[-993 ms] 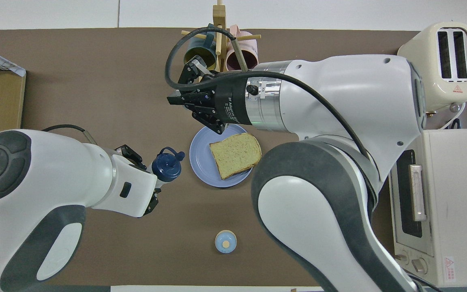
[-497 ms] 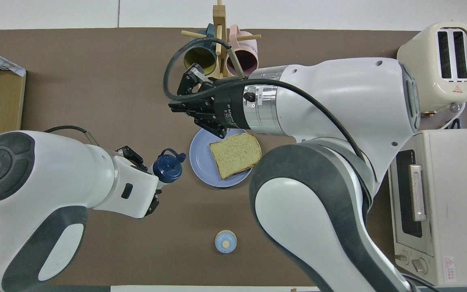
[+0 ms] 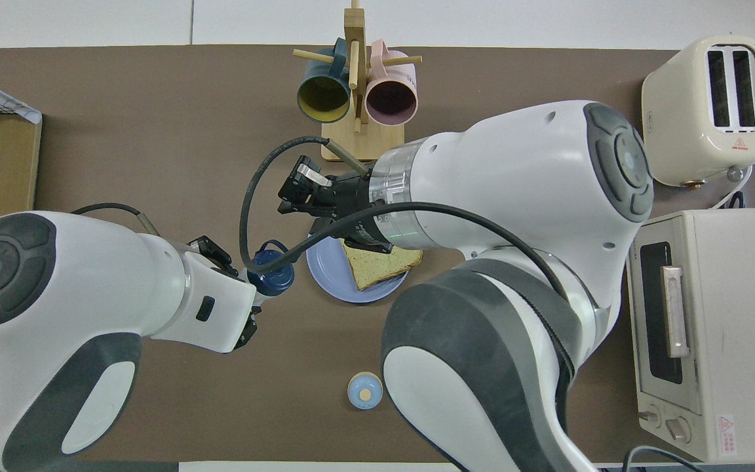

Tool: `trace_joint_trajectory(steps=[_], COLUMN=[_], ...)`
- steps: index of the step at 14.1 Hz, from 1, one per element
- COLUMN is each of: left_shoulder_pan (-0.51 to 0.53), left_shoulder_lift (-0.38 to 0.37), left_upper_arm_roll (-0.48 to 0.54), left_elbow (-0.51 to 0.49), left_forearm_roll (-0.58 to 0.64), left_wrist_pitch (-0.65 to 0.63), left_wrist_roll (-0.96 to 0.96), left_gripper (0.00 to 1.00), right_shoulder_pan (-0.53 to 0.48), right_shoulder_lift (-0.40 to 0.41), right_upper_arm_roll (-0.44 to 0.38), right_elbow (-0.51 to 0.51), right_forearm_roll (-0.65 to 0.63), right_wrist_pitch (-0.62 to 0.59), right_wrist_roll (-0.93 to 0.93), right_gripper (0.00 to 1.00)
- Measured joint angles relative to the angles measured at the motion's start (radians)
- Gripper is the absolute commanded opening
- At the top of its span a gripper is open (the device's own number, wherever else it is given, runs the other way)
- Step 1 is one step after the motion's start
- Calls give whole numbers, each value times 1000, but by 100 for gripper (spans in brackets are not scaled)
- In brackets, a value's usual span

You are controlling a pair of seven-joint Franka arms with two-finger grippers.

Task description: Put bread on plate and add seasoning

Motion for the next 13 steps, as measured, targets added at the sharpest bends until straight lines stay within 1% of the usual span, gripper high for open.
trace_joint_trajectory(steps=[1, 3, 11, 13], left_shoulder_pan=[0, 0, 0, 0], left_shoulder_lift=[0, 0, 0, 0], left_upper_arm_roll=[0, 0, 1, 1], left_elbow=[0, 0, 0, 0], left_forearm_roll=[0, 0, 0, 0], left_wrist_pitch=[0, 0, -1, -1], left_wrist_roll=[0, 0, 0, 0], left_gripper=[0, 0, 0, 0], right_shoulder_pan=[1, 2, 30, 30], right_shoulder_lift=[-5, -14, -26, -26], right_upper_arm_roll=[0, 0, 1, 0], right_elbow=[0, 0, 0, -1], right_forearm_roll=[-1, -5, -27, -27], right_wrist_pitch=[-10, -34, -55, -55], right_wrist_roll=[0, 0, 0, 0], right_gripper=[40, 34, 32, 24])
